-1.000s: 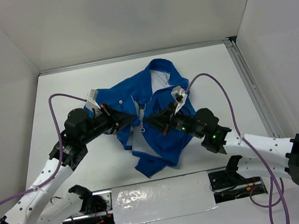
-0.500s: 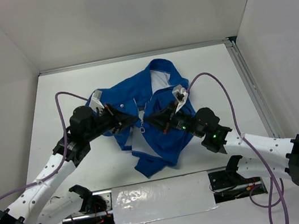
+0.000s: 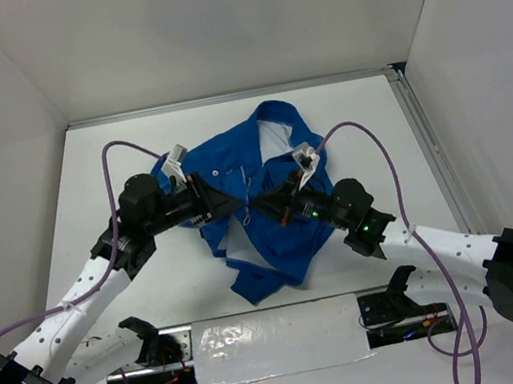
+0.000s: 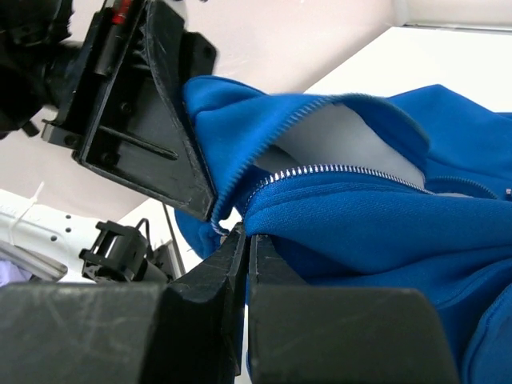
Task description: Zip up the jacket
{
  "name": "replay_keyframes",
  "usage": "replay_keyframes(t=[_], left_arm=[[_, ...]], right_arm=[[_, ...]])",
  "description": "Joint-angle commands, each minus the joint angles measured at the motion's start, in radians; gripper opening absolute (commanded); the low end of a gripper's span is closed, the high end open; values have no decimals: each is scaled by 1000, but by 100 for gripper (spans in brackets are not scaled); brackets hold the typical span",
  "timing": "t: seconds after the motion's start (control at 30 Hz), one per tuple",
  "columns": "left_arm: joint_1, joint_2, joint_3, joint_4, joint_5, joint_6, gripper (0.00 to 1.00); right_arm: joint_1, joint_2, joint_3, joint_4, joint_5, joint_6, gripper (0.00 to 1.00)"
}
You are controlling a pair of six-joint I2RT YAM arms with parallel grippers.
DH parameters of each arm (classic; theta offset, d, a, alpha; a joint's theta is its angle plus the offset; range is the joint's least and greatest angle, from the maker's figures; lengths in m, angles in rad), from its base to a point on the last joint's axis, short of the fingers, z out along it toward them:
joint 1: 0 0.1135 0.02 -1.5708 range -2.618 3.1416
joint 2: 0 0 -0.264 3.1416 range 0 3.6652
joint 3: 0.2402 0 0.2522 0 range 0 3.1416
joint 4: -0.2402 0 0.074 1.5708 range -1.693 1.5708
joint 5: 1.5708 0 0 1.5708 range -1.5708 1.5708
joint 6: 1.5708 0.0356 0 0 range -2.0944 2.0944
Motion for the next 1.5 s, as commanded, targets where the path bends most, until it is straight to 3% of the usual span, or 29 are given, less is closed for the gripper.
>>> replay_keyframes(t=[0.0, 0.1, 0.23, 0.4, 0.73, 0.8, 0.83, 0.87, 1.37, 1.47], left_arm=[[-8, 24, 58, -2, 72, 62, 31], [-8, 23, 48, 1, 64, 63, 43], [-8, 3, 35, -3, 40, 54, 51], [-8, -22, 13, 17, 39, 53, 41], [-8, -17, -7, 26, 82, 74, 32], [-8, -19, -8, 26, 85, 89, 19], [-8, -19, -10, 28, 85, 97, 6], [-8, -19, -10, 21, 85, 102, 0], [-94, -85, -142, -40, 47, 301, 0], [-117, -117, -143, -54, 6, 284, 0]], right_arm=[[-6, -23, 47, 102, -52, -7, 0], [-6, -37, 42, 94, -50, 3, 0], [-5, -54, 33, 88, -52, 9, 0], [-5, -49, 35, 76, -43, 20, 0], [-6, -37, 44, 63, 49, 55, 0], [-5, -35, 55, 56, 61, 73, 0], [-5, -37, 58, 51, 68, 79, 0], [-3, -37, 62, 42, 77, 82, 0], [-49, -49, 268, -176, -21, 161, 0], [-58, -17, 332, -332, -5, 124, 0]])
